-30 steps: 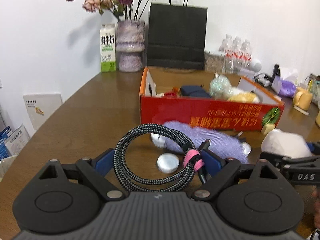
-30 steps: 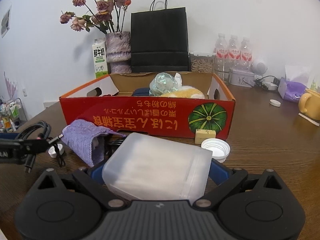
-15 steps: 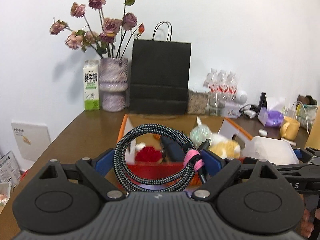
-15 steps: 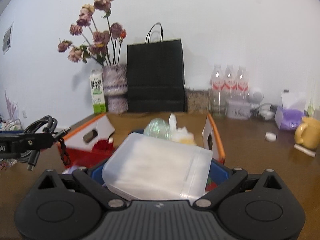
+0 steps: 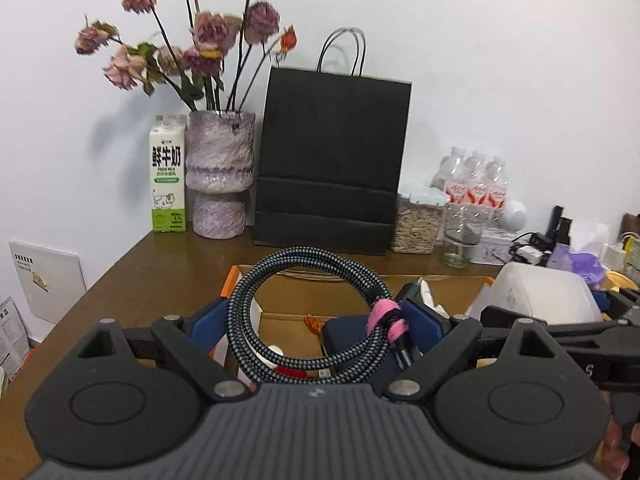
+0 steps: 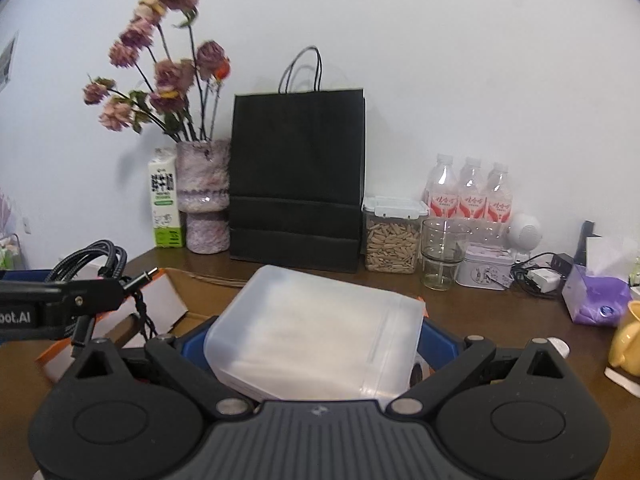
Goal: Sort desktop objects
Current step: 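Lower the cable and plastic box into the box and open both grippers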
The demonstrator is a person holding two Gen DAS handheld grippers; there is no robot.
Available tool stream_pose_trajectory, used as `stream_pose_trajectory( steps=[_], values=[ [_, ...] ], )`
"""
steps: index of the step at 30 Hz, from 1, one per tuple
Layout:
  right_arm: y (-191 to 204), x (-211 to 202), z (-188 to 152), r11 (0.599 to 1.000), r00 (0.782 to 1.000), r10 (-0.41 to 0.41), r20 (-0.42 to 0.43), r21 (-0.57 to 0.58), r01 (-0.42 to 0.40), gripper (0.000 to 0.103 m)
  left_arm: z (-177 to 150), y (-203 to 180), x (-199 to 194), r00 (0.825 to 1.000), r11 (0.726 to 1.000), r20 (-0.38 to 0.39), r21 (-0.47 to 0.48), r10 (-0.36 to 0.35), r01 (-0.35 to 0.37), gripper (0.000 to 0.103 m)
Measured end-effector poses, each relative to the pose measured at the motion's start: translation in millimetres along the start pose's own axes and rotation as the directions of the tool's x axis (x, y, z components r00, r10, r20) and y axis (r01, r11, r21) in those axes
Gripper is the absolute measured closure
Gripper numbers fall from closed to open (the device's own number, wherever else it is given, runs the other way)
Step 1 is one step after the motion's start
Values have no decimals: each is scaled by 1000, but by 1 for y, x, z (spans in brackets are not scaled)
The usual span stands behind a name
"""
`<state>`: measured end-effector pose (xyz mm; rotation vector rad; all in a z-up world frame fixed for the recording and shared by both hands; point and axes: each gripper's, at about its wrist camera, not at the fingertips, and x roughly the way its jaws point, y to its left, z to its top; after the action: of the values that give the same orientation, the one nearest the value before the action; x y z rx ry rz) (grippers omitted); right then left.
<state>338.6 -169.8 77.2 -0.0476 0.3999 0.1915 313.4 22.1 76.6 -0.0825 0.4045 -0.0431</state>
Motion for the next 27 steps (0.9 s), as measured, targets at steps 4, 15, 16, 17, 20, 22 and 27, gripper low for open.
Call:
stream_pose_trajectory(
  steps=[4,15,16,17,20,22,27],
  values=[
    [-8,37,14,1000,999,-12,-49,4,13,3,10,-2,36,999,1000,-42,5,9,-8,10],
    [-22,86,11,999,989,6,-151,38,0,4,2,1,86,987,998,-152,4,59,-59,10],
    [-22,84,10,999,989,11,-146,36,-6,4,0,1,87,986,998,-158,7,61,-60,10],
    [-21,84,10,1000,989,8,-145,29,-4,3,0,1,87,985,998,-160,9,62,-62,10],
    [-19,85,8,1000,988,3,-157,17,0,3,-1,0,86,985,998,-157,16,69,-67,10],
    [-20,84,8,1000,988,10,-154,21,-7,3,-2,-2,86,984,997,-165,21,73,-71,10],
    [-17,77,9,1000,989,24,-145,8,-23,0,-1,-5,83,982,996,-167,41,91,-85,1]
  ],
)
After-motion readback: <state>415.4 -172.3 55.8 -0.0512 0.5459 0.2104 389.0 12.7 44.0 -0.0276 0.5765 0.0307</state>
